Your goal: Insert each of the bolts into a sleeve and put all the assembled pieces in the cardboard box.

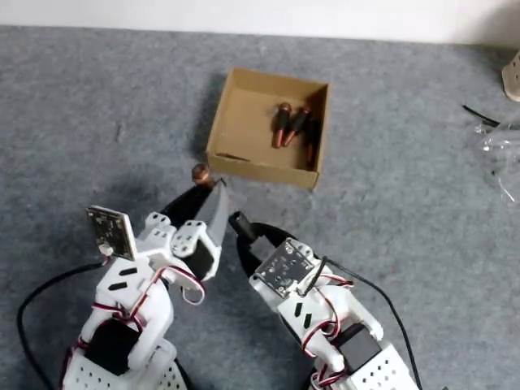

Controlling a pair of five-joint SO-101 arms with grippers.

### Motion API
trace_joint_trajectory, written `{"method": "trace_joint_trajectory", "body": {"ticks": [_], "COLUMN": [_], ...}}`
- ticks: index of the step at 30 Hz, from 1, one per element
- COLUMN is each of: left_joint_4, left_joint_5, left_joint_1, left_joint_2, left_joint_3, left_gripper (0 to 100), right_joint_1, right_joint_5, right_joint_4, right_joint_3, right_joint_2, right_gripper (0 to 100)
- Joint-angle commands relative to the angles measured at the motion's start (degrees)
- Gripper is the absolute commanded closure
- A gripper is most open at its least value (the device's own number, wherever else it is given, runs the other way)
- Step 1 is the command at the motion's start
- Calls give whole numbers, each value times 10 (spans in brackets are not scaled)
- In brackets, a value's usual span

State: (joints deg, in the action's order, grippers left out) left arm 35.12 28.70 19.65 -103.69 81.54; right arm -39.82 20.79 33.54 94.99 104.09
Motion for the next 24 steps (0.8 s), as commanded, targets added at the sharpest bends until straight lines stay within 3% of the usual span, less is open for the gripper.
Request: {"method": "trace_joint_trajectory", "body": {"ticks": [1,7,24], "left_joint_4": [-20,-17,-46], "left_joint_5": [5,6,6], "left_joint_1": [-22,-2,5], "left_joint_2": [-7,-7,-3], "left_joint_3": [-15,-18,-58], "left_gripper": [994,994,994], "right_joint_1": [19,44,20], "right_joint_5": [-8,-94,-58], "right_joint_4": [-40,-106,-102], "right_joint_3": [-12,-12,-1], "right_joint_2": [13,13,12], "right_gripper": [994,994,994]}}
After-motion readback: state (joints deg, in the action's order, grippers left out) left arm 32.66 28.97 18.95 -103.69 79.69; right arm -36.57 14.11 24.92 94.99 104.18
